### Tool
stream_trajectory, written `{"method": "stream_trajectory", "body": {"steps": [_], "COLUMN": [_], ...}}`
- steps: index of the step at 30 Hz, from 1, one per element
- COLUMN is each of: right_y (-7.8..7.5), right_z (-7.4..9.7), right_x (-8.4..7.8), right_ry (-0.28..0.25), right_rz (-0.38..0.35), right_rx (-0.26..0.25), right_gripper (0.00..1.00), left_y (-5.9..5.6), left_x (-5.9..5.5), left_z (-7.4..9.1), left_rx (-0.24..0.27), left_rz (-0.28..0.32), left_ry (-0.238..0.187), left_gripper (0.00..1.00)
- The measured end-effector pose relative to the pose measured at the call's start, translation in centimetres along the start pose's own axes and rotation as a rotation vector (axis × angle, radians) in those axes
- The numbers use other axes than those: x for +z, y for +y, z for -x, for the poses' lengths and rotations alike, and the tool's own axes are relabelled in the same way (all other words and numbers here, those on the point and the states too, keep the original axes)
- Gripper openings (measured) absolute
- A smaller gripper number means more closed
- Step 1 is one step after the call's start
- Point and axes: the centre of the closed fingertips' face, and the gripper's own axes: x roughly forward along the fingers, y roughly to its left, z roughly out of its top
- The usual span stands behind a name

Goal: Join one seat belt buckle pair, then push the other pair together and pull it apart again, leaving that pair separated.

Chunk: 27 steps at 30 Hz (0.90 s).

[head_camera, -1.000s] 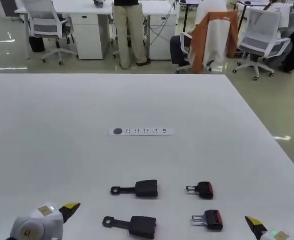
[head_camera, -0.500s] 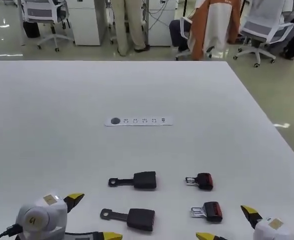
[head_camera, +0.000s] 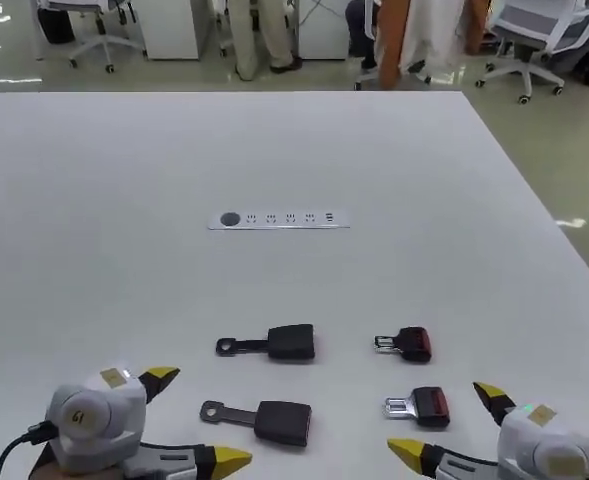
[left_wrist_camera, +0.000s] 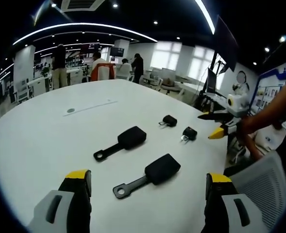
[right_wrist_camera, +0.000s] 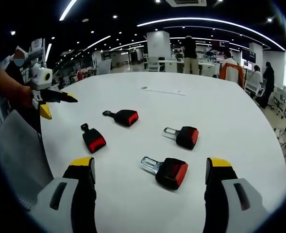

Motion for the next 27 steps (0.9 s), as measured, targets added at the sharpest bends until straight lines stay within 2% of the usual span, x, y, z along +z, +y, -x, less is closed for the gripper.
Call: {"method": "stream_trajectory", "body": {"steps": [13,18,22,25,27], "right_y": [-0.6,-0.9,-0.9,-0.6,-1.0], "right_z": [-1.6,-2.3,-3.1,-3.5,-3.7], "right_x": [-0.4,-0.7,-1.3,-1.4,-1.8], "right_ry": [0.043,0.066,0.092,0.105,0.122], "right_rz": [0.014,0.027,0.049,0.071,0.086], "right_rx": [0.063,0.092,0.135,0.167,0.18], "right_gripper": [0.92,0.91,0.9,0.88,0.87], "left_y": [-0.1,-0.5,-0.5,-0.7,-1.0], "left_x": [-0.4,-0.4,-0.7,-0.8,-0.8], "left_z": [-2.5,-3.4,-4.1,-4.6,-4.9], "left_rx": [-0.067,-0.105,-0.133,-0.158,-0.176], "left_rz": [-0.034,-0.075,-0.08,-0.105,-0.125], "left_ry": [0.053,0.088,0.102,0.124,0.137], "left_gripper": [0.98,0.96,0.93,0.91,0.9]}}
